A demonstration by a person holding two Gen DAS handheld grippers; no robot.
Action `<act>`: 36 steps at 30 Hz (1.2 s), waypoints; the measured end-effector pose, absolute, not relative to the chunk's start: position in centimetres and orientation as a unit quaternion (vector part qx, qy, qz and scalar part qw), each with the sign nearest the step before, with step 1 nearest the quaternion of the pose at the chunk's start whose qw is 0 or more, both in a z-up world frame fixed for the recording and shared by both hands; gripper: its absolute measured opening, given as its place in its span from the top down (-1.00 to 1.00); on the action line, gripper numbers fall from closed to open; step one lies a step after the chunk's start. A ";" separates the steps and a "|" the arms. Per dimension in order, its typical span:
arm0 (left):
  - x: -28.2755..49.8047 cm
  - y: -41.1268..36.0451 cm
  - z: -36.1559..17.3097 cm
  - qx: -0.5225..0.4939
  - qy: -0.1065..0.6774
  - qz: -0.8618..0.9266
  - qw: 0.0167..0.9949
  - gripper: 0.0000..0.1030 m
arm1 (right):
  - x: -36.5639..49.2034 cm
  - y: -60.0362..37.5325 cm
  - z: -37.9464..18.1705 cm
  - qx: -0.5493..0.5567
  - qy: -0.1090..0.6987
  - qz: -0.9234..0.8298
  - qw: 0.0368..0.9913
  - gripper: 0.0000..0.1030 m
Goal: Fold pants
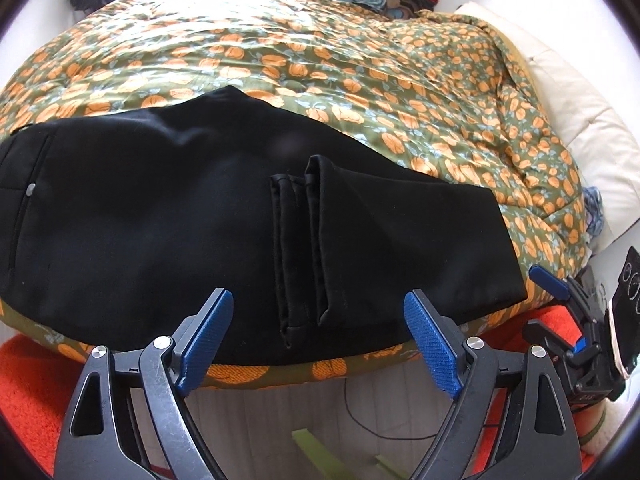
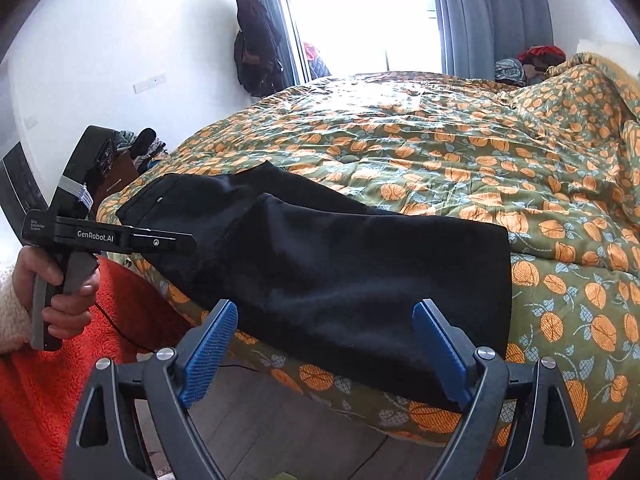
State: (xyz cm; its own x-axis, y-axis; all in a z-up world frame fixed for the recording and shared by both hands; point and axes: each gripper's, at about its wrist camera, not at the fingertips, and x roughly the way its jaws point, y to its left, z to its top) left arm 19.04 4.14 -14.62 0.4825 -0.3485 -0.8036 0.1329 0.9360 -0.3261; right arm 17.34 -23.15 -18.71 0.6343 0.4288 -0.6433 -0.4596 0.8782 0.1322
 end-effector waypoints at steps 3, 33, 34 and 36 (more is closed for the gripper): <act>18.8 4.1 -14.4 -0.108 0.484 -0.142 0.857 -0.73 | 17.2 -22.7 -19.0 -0.033 0.352 0.249 0.902 -0.73; 20.2 2.2 -14.0 -0.101 0.482 -0.203 0.846 0.06 | 17.3 -25.3 -18.9 0.018 0.349 0.231 0.908 -0.73; 20.5 2.0 -14.4 -0.096 0.488 -0.201 0.844 0.07 | 17.2 -25.3 -18.9 0.018 0.349 0.231 0.908 -0.73; 20.8 1.6 -15.0 -0.085 0.496 -0.197 0.841 0.07 | 17.2 -25.5 -19.0 0.021 0.350 0.229 0.908 -0.73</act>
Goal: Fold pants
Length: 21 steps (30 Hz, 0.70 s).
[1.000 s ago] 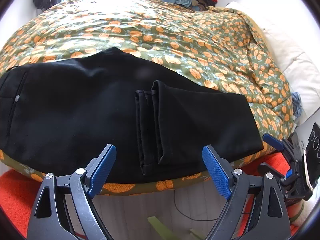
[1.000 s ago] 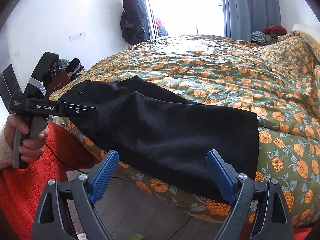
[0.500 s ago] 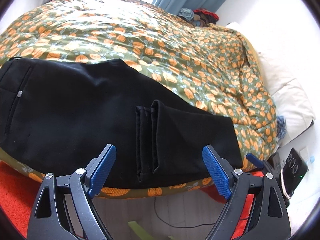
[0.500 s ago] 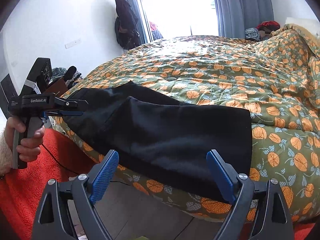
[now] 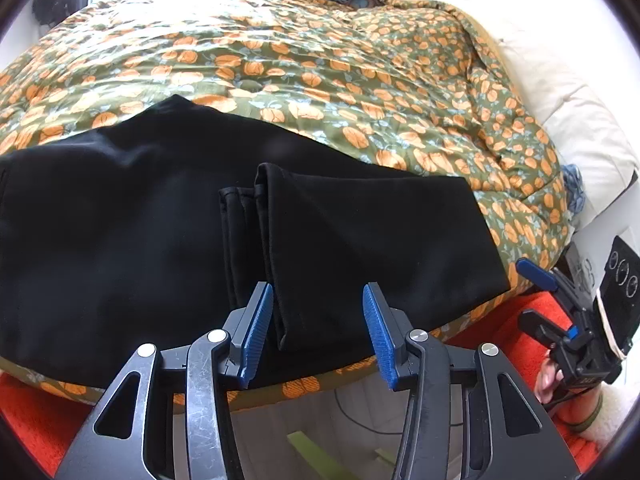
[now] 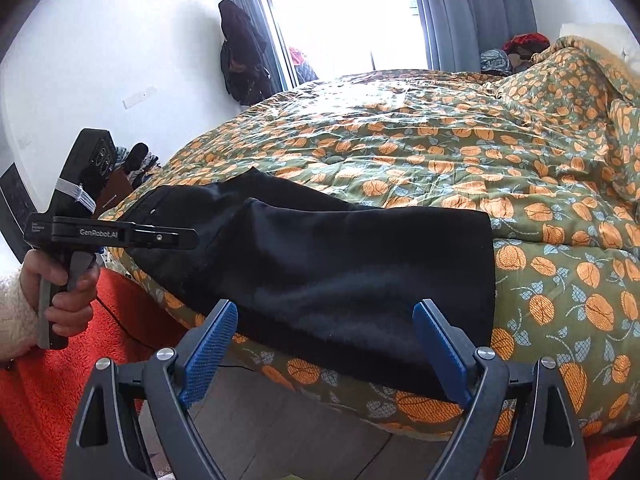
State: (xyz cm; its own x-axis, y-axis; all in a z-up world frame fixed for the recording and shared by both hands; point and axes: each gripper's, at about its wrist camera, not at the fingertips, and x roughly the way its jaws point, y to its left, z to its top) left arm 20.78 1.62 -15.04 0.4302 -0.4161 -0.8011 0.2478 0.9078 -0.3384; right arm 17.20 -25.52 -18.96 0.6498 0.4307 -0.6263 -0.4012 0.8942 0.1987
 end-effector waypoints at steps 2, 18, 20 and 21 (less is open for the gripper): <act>21.2 1.4 -15.9 -0.074 0.510 -0.189 0.836 0.07 | 17.2 -25.8 -19.0 0.025 0.351 0.227 0.908 -0.73; 20.9 1.9 -15.7 -0.060 0.511 -0.136 0.847 0.91 | 17.1 -27.1 -18.8 0.046 0.347 0.209 0.913 -0.73; 21.0 2.4 -17.0 -0.065 0.528 -0.131 0.837 0.92 | 17.2 -27.5 -18.9 0.051 0.348 0.204 0.914 -0.73; 21.2 2.5 -17.6 -0.069 0.534 -0.131 0.832 0.92 | 17.4 -27.7 -19.0 0.058 0.352 0.205 0.912 -0.73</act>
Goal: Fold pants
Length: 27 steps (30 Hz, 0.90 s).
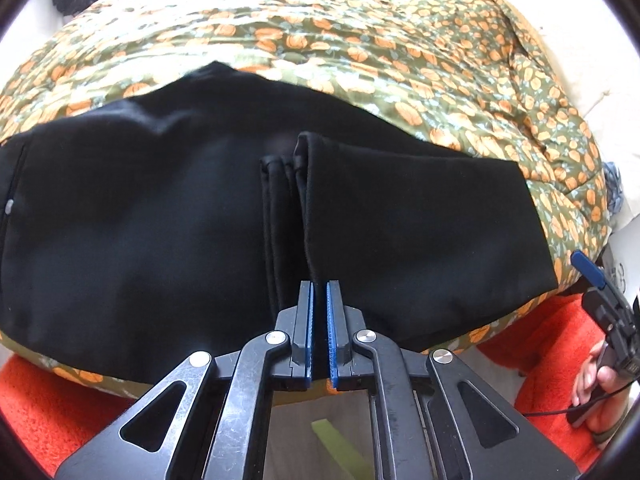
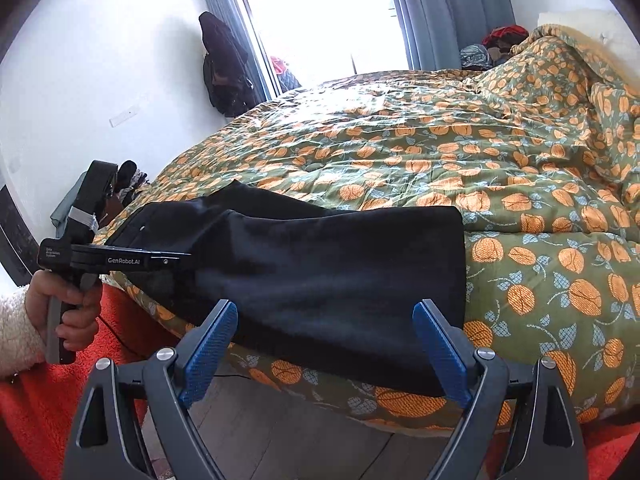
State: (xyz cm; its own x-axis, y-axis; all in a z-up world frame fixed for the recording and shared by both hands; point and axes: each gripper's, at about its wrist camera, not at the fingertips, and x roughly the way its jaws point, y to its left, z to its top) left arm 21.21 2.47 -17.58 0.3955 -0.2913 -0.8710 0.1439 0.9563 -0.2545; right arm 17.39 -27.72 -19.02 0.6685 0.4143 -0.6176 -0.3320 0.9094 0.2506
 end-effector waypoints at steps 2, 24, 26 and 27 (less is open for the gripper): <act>21.4 2.1 -17.8 -0.071 0.533 -0.129 0.834 0.90 | 18.8 -28.5 -19.0 0.083 0.362 0.203 0.906 -0.72; 21.7 1.2 -18.3 -0.051 0.521 -0.136 0.841 0.74 | 23.7 -28.0 -20.7 0.064 0.449 0.221 0.863 -0.58; 21.7 1.2 -18.3 -0.056 0.524 -0.141 0.838 0.70 | 23.4 -27.5 -24.9 0.061 0.506 0.202 0.836 -0.58; 21.6 1.2 -18.1 -0.058 0.523 -0.142 0.838 0.58 | 23.0 -27.5 -25.5 0.061 0.498 0.200 0.842 -0.59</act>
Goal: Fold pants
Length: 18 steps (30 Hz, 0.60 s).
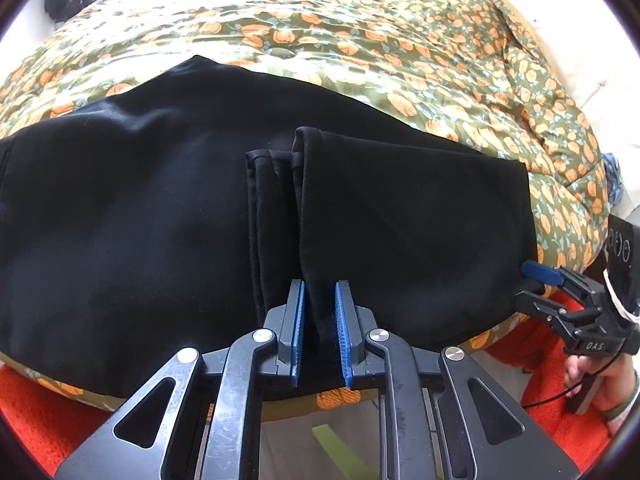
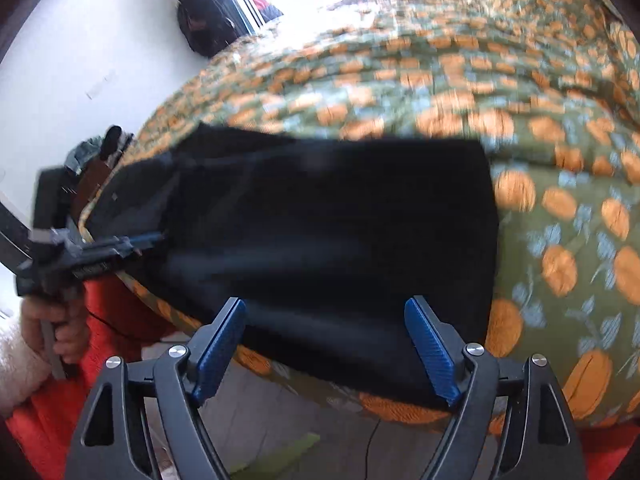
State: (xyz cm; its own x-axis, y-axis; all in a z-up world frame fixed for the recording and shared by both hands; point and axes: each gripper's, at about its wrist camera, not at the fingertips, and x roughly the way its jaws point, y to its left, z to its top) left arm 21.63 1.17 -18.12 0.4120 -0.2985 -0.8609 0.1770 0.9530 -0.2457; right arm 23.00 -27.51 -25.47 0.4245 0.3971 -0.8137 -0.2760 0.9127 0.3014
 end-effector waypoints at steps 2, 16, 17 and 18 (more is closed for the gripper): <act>21.4 1.3 -17.6 -0.069 0.519 -0.150 0.839 0.29 | 23.0 -27.0 -25.2 0.042 0.490 0.202 0.847 -0.67; 21.2 2.7 -17.3 -0.077 0.514 -0.093 0.849 -0.67 | 21.9 -24.7 -26.2 -0.054 0.476 0.197 0.855 -0.98; 21.3 2.6 -17.3 -0.077 0.514 -0.095 0.849 -0.67 | 21.8 -24.7 -26.2 -0.057 0.475 0.197 0.856 -0.99; 21.4 2.5 -17.4 -0.077 0.516 -0.098 0.848 -0.67 | 21.8 -24.7 -26.2 -0.058 0.475 0.197 0.856 -0.99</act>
